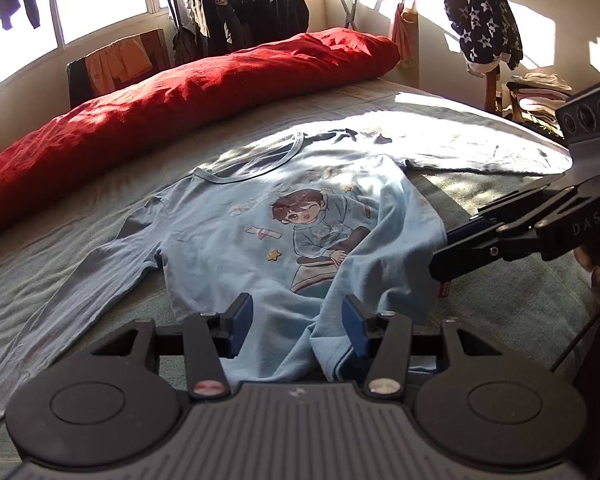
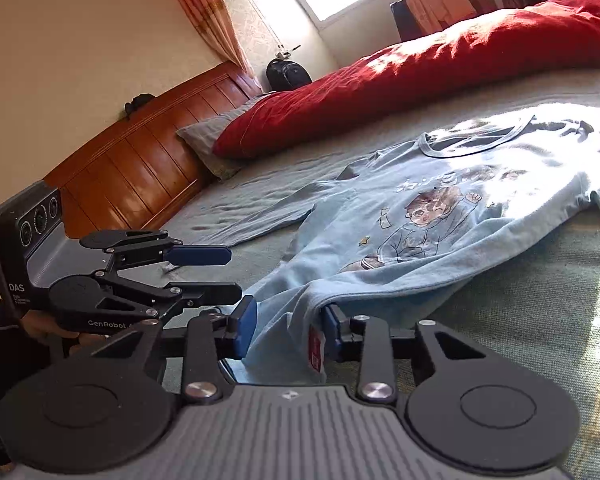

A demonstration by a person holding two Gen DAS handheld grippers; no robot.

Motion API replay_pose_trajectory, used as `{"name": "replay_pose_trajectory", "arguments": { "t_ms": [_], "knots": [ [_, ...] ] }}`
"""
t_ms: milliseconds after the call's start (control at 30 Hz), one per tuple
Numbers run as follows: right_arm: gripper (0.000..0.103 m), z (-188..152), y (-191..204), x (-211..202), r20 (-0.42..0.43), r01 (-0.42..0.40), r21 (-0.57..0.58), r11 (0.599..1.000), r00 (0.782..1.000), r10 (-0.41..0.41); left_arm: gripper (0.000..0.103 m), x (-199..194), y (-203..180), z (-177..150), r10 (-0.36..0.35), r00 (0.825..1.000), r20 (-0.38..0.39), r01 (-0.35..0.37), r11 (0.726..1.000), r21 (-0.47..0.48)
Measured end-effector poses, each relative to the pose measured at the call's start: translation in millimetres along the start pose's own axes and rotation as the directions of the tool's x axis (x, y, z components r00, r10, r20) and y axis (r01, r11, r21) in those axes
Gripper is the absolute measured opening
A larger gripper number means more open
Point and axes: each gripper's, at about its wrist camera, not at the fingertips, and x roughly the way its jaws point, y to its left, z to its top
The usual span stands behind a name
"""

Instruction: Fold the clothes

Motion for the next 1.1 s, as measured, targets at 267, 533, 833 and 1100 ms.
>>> {"name": "replay_pose_trajectory", "arguments": {
  "t_ms": [267, 533, 833, 1100],
  "knots": [
    [0.027, 3.7, -4.2, -42.3, 0.042, 0.059, 0.018, 0.998, 0.997, -0.060, 0.065, -11.6, -32.0, -0.5, -0.034, 0.999, 0.005, 0.034, 0.995, 0.097],
    [0.030, -21.6, -13.7, -65.5, -0.033, 0.079, 0.097, 0.992, 0.997, -0.076, 0.065, -16.6, -52.1, -2.5, -0.059, 0.998, 0.008, 0.057, 0.990, 0.132],
    [0.044, -56.4, 37.3, -14.1, -0.136, 0.183, -0.187, 0.965, 0.968, -0.210, 0.071, -29.3, -56.1, -13.1, -0.017, 1.000, -0.002, 0.018, 0.984, 0.177],
    [0.048, -77.3, 103.9, 39.6, -0.074, 0.259, -0.709, 0.656, 0.898, -0.435, 0.071, -33.6, -36.7, -29.6, 0.034, 0.999, -0.025, -0.030, 0.989, 0.148]
  ]
}}
